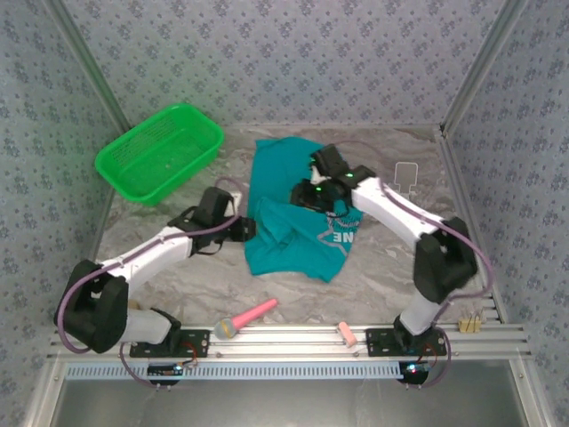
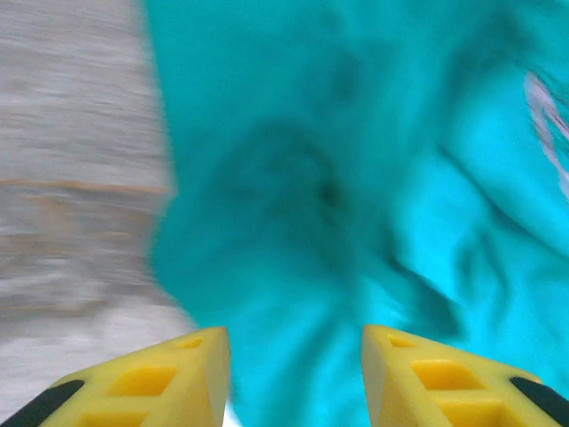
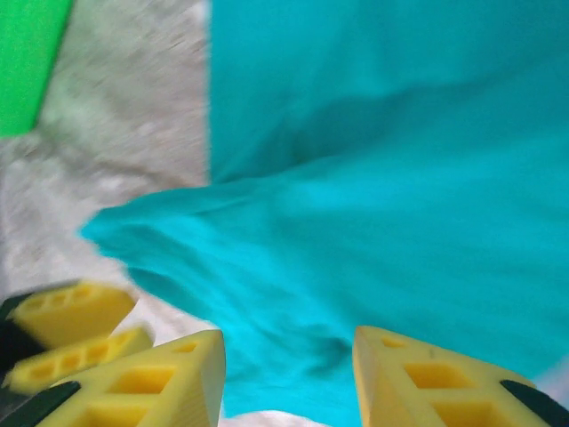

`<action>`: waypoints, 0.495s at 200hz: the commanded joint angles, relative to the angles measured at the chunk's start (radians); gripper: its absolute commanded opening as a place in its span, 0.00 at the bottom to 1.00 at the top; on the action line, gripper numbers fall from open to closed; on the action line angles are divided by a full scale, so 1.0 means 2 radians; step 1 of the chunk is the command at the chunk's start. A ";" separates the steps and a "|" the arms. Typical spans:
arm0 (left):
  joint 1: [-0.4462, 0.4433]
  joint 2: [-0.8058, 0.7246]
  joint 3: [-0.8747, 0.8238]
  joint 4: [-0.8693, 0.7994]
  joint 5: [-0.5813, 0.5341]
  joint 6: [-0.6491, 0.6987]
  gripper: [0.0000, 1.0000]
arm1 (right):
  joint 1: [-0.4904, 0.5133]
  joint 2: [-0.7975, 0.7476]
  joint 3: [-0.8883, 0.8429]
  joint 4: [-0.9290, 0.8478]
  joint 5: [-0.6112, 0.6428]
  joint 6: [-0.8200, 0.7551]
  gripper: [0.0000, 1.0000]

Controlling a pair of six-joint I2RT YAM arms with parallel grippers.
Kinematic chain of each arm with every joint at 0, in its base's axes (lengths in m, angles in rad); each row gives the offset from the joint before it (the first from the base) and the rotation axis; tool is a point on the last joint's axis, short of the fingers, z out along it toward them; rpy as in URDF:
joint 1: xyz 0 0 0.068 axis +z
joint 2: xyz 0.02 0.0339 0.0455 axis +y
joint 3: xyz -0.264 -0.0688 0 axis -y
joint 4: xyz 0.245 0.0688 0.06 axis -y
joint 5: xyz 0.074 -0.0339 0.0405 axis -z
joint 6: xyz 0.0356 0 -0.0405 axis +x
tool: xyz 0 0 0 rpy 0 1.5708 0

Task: Fold the inside-out t-shirt

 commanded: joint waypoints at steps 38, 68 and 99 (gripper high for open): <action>-0.048 0.063 0.045 -0.046 0.015 0.006 0.45 | -0.009 -0.140 -0.180 -0.032 0.076 -0.085 0.44; -0.048 0.088 0.061 -0.058 -0.004 -0.022 0.46 | 0.007 -0.156 -0.225 -0.003 0.070 -0.075 0.44; -0.045 0.092 0.084 -0.054 -0.028 -0.050 0.47 | 0.013 -0.160 -0.228 0.017 0.077 -0.074 0.44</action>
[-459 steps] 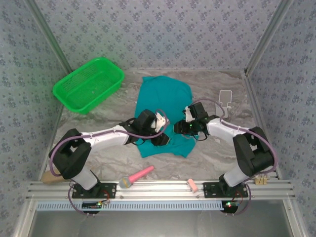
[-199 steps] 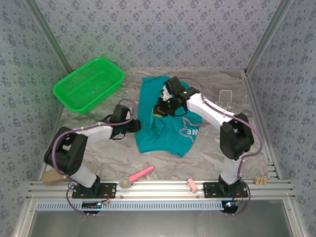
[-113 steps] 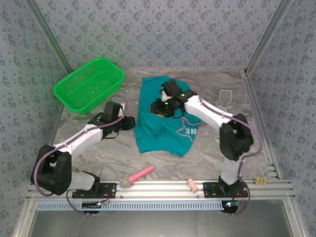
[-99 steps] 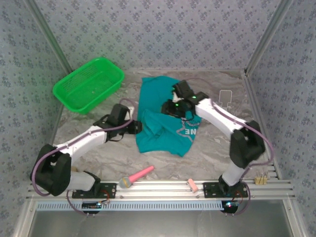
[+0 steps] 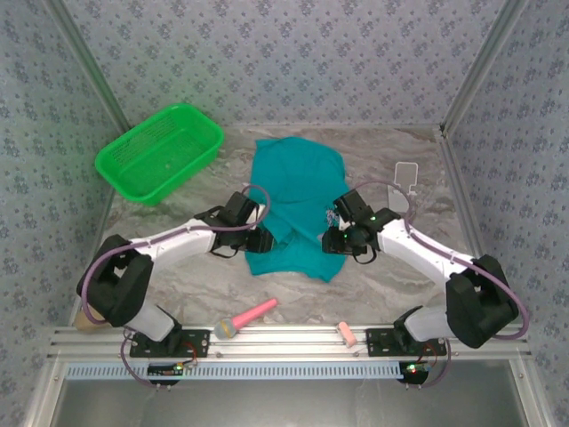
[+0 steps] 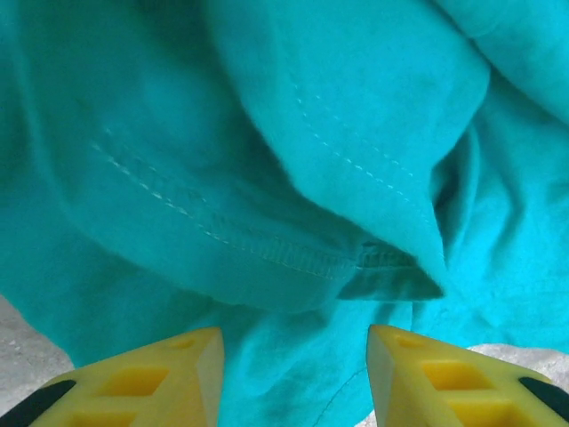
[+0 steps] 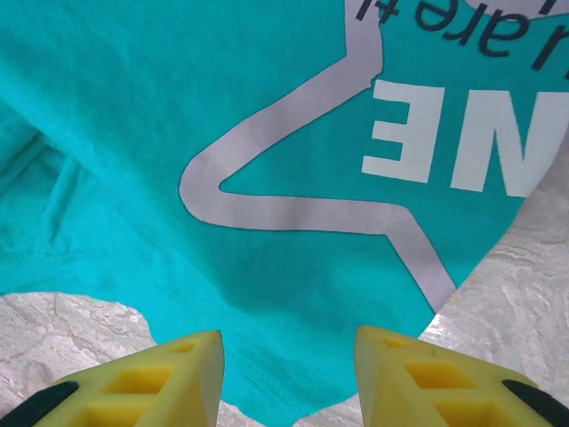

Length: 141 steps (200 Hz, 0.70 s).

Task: Fold the inside-out t-shirt

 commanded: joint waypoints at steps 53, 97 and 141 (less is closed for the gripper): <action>0.041 -0.004 0.072 0.021 0.024 -0.043 0.54 | 0.003 -0.018 0.032 0.038 0.045 -0.031 0.44; 0.079 0.044 0.109 0.023 -0.008 -0.019 0.55 | -0.004 -0.017 0.042 0.055 0.050 -0.039 0.44; 0.080 0.087 0.165 0.022 0.098 0.079 0.04 | -0.021 0.008 0.074 0.075 0.038 -0.045 0.44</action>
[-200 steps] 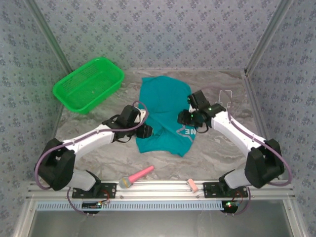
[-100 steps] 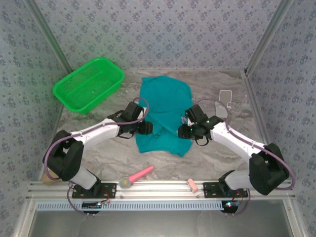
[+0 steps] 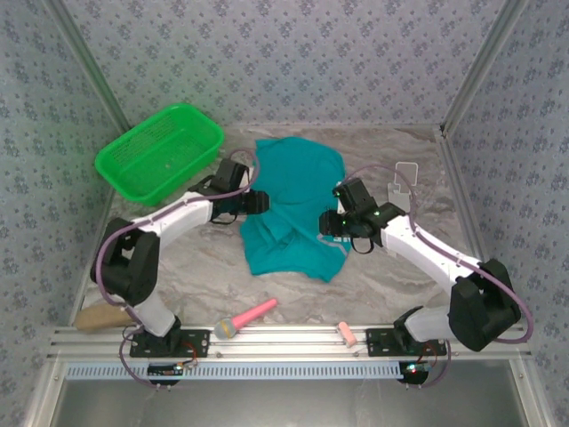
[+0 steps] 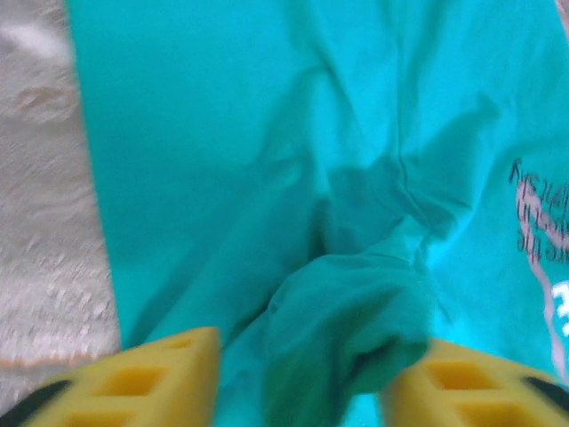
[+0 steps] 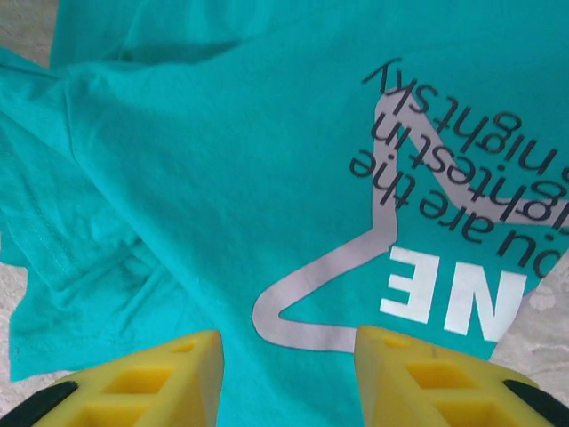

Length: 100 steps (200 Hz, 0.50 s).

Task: Fold the inside-out t-shirt

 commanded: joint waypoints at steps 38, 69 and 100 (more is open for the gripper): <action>-0.038 -0.073 0.010 -0.059 0.173 0.163 0.00 | -0.044 0.058 0.087 -0.002 0.014 0.029 0.49; -0.085 -0.129 -0.074 -0.052 0.211 0.223 0.00 | -0.060 0.125 0.148 0.012 0.020 0.023 0.50; -0.092 -0.147 -0.109 -0.036 0.211 0.194 0.00 | -0.066 0.216 0.237 0.000 0.021 0.024 0.50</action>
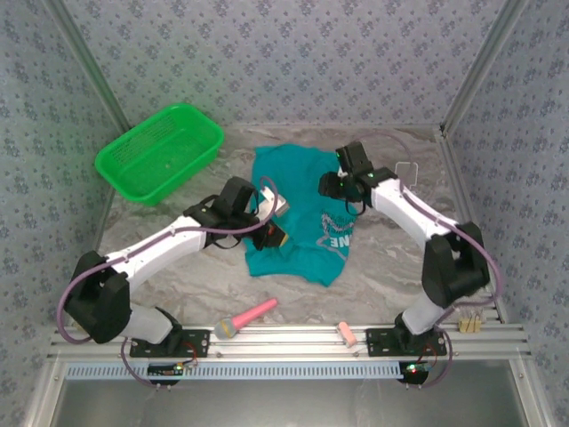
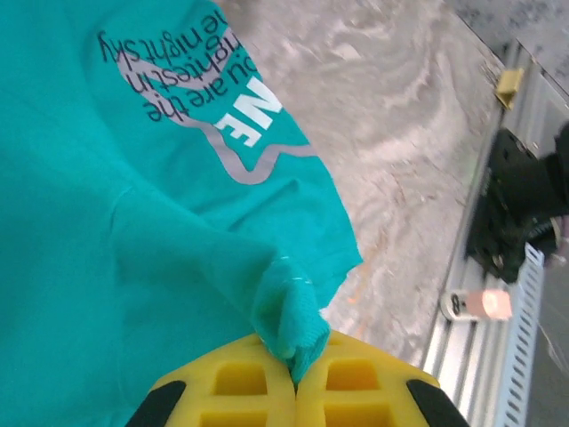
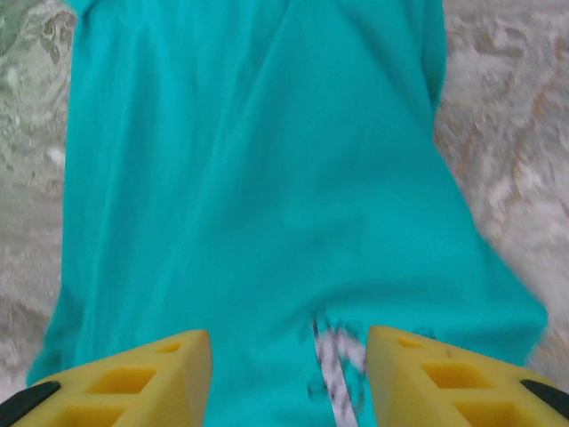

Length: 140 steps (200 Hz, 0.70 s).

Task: Fold the inside-out t-shirt

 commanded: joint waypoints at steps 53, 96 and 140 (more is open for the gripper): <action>-0.008 -0.013 -0.053 0.034 0.019 -0.032 0.00 | -0.003 0.211 0.217 -0.054 0.009 0.012 0.44; -0.010 -0.025 -0.072 0.070 0.016 -0.039 0.00 | 0.002 0.300 0.314 -0.092 0.031 0.014 0.35; -0.010 -0.028 -0.077 0.086 0.016 -0.042 0.00 | 0.008 0.349 0.364 -0.101 0.023 0.011 0.34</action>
